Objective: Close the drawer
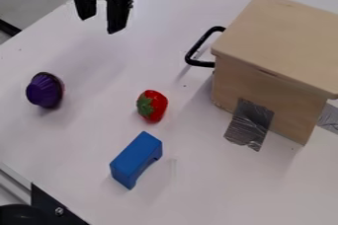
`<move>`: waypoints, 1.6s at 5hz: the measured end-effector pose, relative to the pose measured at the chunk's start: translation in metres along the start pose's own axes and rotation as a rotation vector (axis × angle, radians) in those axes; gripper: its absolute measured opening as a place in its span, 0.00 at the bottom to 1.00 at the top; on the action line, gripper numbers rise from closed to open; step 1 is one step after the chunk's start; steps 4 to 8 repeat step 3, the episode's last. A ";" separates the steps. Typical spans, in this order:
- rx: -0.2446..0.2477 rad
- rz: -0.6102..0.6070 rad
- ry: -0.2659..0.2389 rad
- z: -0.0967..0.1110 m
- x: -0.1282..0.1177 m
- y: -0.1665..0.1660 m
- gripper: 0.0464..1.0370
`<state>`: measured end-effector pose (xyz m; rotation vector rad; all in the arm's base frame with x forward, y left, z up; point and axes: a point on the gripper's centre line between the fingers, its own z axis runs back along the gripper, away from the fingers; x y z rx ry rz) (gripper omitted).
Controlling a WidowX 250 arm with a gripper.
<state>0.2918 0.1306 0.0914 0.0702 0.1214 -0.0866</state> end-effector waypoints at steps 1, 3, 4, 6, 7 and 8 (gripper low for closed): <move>-0.009 -0.046 0.006 0.001 0.002 -0.006 0.96; -0.010 -0.049 0.007 0.002 0.001 -0.006 0.96; -0.010 -0.049 0.007 0.002 0.001 -0.006 0.96; -0.010 -0.049 0.007 0.002 0.001 -0.006 0.96; -0.010 -0.049 0.007 0.002 0.001 -0.006 0.96; -0.010 -0.049 0.007 0.002 0.001 -0.006 0.96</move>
